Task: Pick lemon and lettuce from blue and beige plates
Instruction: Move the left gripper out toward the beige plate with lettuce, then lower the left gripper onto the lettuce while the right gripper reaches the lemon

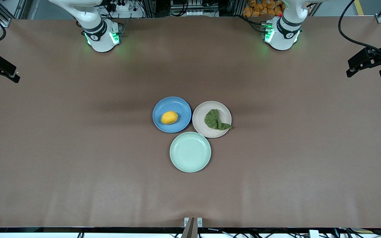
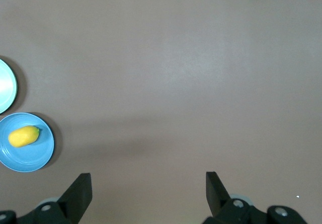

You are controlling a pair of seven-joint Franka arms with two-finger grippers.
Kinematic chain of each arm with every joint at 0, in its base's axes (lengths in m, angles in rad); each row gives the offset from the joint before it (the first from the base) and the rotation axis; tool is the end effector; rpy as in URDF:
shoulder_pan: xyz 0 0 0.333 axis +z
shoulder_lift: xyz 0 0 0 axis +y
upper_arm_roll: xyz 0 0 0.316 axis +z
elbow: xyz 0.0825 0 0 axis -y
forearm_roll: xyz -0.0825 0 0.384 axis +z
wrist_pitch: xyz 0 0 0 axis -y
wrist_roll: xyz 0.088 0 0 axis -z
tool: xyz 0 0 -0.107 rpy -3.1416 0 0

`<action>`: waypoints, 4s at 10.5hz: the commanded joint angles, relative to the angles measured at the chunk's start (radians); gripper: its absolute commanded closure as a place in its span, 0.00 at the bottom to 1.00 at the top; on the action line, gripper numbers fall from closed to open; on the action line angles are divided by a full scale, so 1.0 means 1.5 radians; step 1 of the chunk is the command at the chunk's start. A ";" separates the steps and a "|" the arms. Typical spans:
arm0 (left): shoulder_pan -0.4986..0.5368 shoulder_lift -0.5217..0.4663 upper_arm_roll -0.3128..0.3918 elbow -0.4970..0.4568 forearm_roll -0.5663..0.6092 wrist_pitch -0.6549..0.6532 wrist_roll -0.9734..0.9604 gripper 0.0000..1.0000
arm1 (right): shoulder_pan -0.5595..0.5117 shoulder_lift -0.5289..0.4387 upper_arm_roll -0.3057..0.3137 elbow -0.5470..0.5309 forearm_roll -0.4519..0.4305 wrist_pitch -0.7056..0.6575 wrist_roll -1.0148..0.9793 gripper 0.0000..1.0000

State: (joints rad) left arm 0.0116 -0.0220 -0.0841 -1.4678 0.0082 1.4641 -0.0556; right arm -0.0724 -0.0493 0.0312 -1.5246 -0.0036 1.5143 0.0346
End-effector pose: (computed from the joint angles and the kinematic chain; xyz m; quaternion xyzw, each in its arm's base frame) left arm 0.5348 -0.0385 0.6751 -0.9999 0.0080 -0.0094 0.0044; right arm 0.5329 -0.0219 0.6679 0.9991 -0.0380 0.0195 0.0026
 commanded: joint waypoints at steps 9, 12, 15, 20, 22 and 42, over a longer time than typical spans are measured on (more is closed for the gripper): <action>-0.001 0.064 -0.049 -0.087 -0.026 0.068 -0.017 0.00 | -0.017 -0.001 0.010 0.005 -0.003 -0.008 -0.001 0.00; -0.004 0.075 -0.101 -0.201 -0.025 0.211 -0.151 0.00 | -0.017 -0.002 0.010 0.006 -0.003 -0.008 -0.001 0.00; -0.023 0.129 -0.141 -0.208 -0.019 0.242 -0.247 0.00 | -0.015 -0.001 0.012 0.008 -0.004 -0.005 -0.001 0.00; -0.150 0.220 -0.140 -0.208 -0.006 0.326 -0.467 0.00 | -0.005 0.007 0.016 -0.015 0.000 0.005 0.030 0.00; -0.204 0.272 -0.139 -0.206 0.011 0.384 -0.564 0.00 | 0.005 0.008 0.016 -0.029 0.000 0.021 0.055 0.00; -0.252 0.340 -0.133 -0.183 0.124 0.462 -0.701 1.00 | 0.306 0.269 0.016 -0.232 0.188 0.372 0.655 0.00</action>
State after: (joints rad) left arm -0.3964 0.6133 -0.2821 -1.7215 0.1641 2.2478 -1.0837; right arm 0.3655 0.3188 0.0604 -1.8713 0.2368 2.0233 0.9720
